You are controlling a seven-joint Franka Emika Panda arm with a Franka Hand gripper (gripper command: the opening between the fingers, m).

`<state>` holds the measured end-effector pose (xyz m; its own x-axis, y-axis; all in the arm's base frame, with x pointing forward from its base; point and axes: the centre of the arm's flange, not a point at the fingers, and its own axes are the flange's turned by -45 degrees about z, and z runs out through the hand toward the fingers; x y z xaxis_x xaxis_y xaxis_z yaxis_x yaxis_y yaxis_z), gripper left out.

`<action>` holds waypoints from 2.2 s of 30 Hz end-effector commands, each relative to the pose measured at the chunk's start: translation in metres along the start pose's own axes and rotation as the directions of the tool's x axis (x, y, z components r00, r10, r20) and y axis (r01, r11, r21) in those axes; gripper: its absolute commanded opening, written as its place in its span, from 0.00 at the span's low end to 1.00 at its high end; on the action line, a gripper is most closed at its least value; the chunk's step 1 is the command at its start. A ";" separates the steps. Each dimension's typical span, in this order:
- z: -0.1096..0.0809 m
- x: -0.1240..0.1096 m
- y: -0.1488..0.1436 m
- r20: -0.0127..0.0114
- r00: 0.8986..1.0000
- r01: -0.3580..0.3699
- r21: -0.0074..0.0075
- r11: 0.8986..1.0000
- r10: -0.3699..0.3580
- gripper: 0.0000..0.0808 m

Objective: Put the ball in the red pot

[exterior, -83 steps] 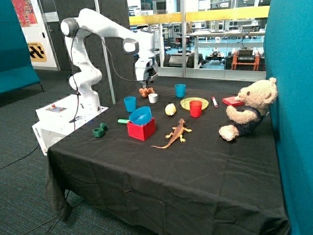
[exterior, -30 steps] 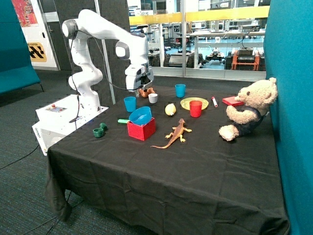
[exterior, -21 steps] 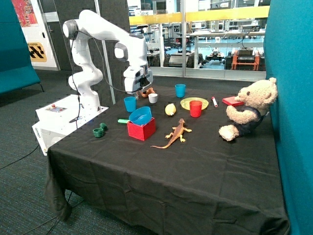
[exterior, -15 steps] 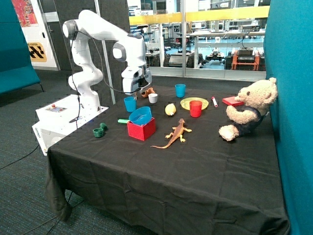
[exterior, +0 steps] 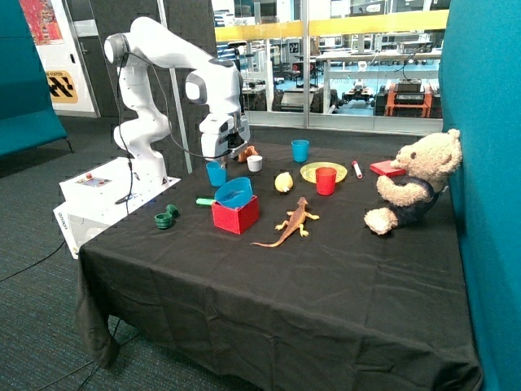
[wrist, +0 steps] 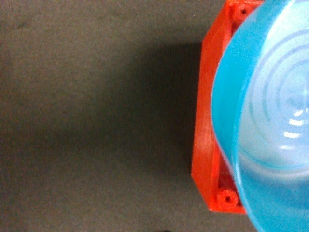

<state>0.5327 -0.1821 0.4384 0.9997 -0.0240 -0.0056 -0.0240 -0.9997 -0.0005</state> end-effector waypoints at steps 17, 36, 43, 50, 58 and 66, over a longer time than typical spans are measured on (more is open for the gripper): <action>0.053 -0.001 0.001 -0.006 1.000 0.021 -0.001 1.000 -0.021 0.59; 0.061 0.026 -0.006 -0.006 0.999 0.037 -0.001 0.999 -0.037 0.52; 0.066 0.025 -0.014 -0.006 0.999 0.043 -0.001 0.999 -0.043 0.04; 0.067 0.020 -0.023 -0.006 0.998 0.058 -0.001 0.998 -0.058 0.00; 0.065 0.017 -0.023 -0.006 0.998 0.056 -0.001 0.998 -0.056 0.00; 0.066 0.014 -0.018 -0.006 0.999 0.047 -0.001 0.999 -0.047 0.00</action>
<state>0.5523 -0.1638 0.3725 0.9996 0.0278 -0.0058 0.0278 -0.9996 -0.0073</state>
